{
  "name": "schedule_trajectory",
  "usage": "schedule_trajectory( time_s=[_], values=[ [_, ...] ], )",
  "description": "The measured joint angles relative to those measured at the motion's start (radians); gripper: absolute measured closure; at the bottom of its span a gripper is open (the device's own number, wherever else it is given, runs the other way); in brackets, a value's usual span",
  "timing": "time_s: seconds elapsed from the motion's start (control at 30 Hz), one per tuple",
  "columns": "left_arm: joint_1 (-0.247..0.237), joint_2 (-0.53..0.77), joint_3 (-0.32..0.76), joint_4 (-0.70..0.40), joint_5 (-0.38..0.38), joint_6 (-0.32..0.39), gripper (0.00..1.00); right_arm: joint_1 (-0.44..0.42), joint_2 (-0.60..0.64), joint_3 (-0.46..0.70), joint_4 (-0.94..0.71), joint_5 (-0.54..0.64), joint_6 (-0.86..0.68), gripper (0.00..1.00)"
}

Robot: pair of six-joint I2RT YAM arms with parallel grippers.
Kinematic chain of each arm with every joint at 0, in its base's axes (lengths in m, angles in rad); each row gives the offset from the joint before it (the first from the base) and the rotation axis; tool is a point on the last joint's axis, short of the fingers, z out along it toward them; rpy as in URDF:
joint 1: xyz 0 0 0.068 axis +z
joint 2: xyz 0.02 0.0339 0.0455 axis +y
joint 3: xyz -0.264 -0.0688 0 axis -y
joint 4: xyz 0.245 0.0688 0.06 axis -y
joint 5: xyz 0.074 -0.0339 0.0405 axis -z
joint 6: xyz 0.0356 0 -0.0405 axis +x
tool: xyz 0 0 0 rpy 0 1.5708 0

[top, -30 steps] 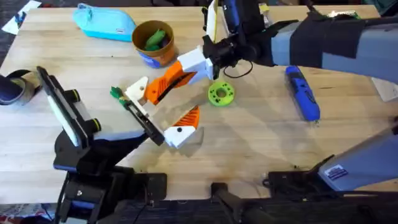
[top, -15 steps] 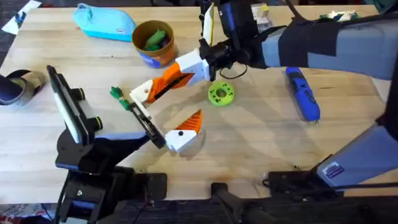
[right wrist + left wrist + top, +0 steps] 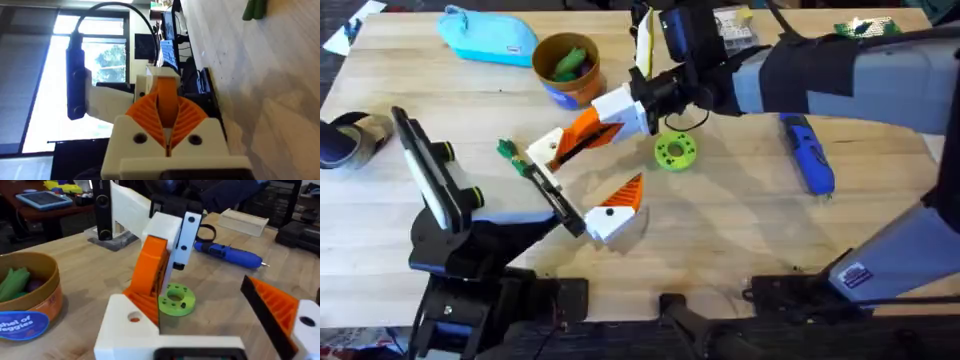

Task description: Pick up the gripper from the table and insert it into the empty holder that is missing its gripper. Then pick up a screw, insert it into the mounting hole, and use the screwdriver to tighten it. Finally, clean up the table by picking up the vegetable and placing it into the bucket.

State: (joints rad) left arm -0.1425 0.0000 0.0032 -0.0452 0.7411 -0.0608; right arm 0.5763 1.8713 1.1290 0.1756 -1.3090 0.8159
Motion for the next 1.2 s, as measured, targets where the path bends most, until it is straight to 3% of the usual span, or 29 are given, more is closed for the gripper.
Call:
schedule_trajectory(
  time_s=[0.23,0.43,0.57,0.73,1.0,1.2],
  values=[
    [0.000,0.000,0.000,-0.001,-0.005,0.000,0.010,0.003,0.000,0.000,0.003,0.007,0.001,0.985],
    [-0.001,0.000,0.001,0.009,0.010,0.003,0.010,0.014,0.001,0.000,0.035,0.016,0.011,0.780],
    [-0.003,0.000,0.001,0.026,0.016,0.012,0.010,0.025,0.005,0.000,0.075,0.029,0.023,0.526],
    [-0.004,0.000,0.001,0.028,0.024,0.024,0.010,0.022,0.013,0.000,0.080,0.028,0.031,0.290],
    [-0.016,0.000,0.001,0.019,0.086,0.024,0.010,0.012,0.014,0.000,0.086,0.014,0.030,0.031],
    [-0.016,0.000,0.002,0.019,0.096,0.024,0.010,-0.052,0.014,0.000,0.087,0.010,0.030,0.008]
  ],
)
